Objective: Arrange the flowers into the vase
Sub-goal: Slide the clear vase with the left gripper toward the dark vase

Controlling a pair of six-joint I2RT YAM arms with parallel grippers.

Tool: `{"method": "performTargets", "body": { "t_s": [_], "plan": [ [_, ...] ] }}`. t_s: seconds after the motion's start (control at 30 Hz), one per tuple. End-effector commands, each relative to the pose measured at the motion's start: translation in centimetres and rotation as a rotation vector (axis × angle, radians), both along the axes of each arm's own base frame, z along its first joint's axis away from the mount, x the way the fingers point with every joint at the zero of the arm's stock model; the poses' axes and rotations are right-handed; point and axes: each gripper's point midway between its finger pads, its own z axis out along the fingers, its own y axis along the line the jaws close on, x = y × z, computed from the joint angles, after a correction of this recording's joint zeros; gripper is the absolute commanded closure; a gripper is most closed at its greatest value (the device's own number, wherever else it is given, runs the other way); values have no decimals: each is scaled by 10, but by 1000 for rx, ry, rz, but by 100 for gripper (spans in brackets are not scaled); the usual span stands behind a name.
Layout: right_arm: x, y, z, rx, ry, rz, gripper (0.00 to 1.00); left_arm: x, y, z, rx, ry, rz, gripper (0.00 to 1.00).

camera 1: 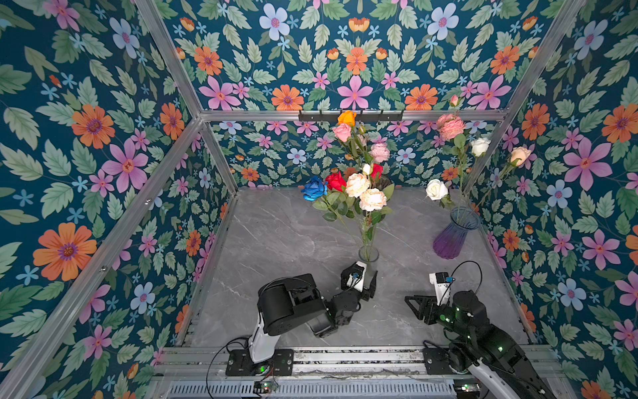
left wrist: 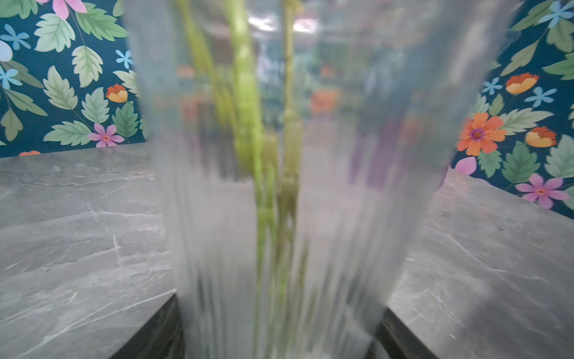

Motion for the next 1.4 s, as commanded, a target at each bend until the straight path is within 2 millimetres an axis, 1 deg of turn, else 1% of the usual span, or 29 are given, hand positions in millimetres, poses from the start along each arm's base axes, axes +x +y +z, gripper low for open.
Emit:
{"method": "performTargets", "body": {
  "t_s": [0.0, 0.17, 0.33, 0.4, 0.5, 0.6, 0.67, 0.73, 0.8, 0.93, 1.13, 1.37],
  "plan": [
    [1, 1, 2, 10, -9, 0, 43, 5, -3, 13, 17, -45, -23, 33],
    [1, 1, 3, 11, -9, 0, 43, 20, 1, 28, 13, -80, -17, 34],
    [1, 1, 3, 12, -10, 1, 43, 46, 8, 60, -35, -128, -21, 35],
    [1, 1, 3, 12, -10, 1, 43, 59, 11, 74, -64, -156, -34, 35],
    [1, 1, 2, 11, -9, 1, 43, 79, 18, 87, -112, -187, -52, 35],
    [1, 1, 3, 10, -9, -1, 43, 91, 27, 96, -172, -234, -81, 35],
    [1, 1, 3, 11, -9, 0, 43, 95, 31, 95, -197, -255, -105, 35],
    [1, 1, 3, 10, -9, 1, 43, 100, 28, 89, -187, -252, -137, 35],
    [1, 1, 3, 10, -10, 0, 43, 103, 25, 77, -176, -233, -154, 35],
    [1, 1, 3, 10, -10, 1, 43, 107, 24, 62, -178, -194, -147, 35],
    [1, 1, 3, 9, -11, 0, 43, 111, 24, 52, -179, -170, -131, 34],
    [1, 1, 2, 10, -8, -1, 43, 110, 24, 40, -173, -142, -136, 33]
  ]
}}
